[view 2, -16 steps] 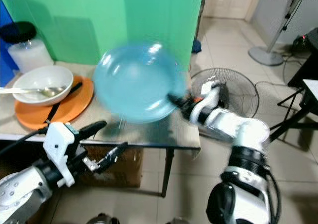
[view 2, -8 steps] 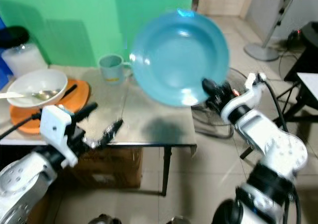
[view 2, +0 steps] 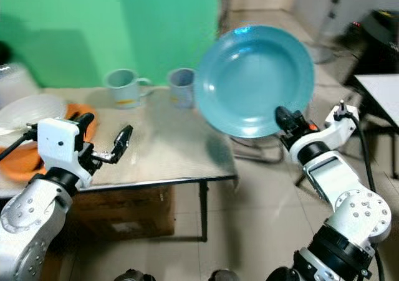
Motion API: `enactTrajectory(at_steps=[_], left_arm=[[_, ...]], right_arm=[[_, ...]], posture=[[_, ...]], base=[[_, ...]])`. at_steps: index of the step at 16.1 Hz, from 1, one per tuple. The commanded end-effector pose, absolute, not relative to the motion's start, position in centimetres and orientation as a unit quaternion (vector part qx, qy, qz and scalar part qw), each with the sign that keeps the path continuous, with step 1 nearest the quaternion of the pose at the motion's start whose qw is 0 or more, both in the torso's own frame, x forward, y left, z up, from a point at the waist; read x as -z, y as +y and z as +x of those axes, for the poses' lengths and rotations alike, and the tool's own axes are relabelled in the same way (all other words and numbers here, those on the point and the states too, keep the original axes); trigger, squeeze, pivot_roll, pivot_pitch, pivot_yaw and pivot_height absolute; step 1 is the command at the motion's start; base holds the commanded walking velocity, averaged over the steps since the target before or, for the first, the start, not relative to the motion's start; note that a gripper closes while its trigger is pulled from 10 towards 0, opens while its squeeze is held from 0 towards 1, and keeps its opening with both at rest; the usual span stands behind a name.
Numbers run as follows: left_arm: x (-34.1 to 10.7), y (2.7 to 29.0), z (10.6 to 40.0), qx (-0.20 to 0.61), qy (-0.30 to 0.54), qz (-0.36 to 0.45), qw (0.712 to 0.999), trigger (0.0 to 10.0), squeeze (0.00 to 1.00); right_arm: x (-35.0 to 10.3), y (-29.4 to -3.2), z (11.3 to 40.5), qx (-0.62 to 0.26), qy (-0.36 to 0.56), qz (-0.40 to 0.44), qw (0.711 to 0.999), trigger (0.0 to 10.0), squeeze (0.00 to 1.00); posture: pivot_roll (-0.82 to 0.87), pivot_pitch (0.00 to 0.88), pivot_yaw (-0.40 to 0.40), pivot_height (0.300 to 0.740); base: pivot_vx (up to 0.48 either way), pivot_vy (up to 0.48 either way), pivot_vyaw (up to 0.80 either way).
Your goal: Setting the table
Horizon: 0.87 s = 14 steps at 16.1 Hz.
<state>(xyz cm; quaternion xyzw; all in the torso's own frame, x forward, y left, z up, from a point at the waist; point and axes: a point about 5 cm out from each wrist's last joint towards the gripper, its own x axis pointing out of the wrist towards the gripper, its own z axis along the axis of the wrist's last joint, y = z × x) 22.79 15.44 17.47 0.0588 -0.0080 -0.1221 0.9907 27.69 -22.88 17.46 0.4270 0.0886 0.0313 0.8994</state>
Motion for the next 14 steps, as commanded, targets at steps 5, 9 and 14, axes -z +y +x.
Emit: enactTrajectory(at_steps=[5, 9, 14], left_arm=[[-17.3, 16.7, 22.6, 0.069, -0.006, 0.083, 0.994, 10.0, 0.0], [-17.8, 17.3, 22.4, 0.045, -0.024, 0.103, 0.993, 10.0, 0.0], [-17.0, 17.7, 22.8, 0.029, -0.007, 0.087, 0.996, 10.0, 0.0]], right_arm=[[-18.3, -21.0, 28.6, -0.042, 0.087, 0.346, 0.933, 10.0, 0.0], [-18.5, -20.5, 29.1, -0.042, 0.066, 0.341, 0.937, 10.0, 0.0], [-17.7, -21.1, 29.5, 0.006, 0.063, 0.322, 0.945, 10.0, 0.0]], posture=[[-0.1, 0.036, 0.018, 0.74], [-0.09, 0.036, 0.011, 0.74], [-0.09, 0.027, 0.017, 0.74]], base=[[0.0, 0.0, -0.8], [0.0, 0.0, -0.78], [0.0, 0.0, -0.78]])
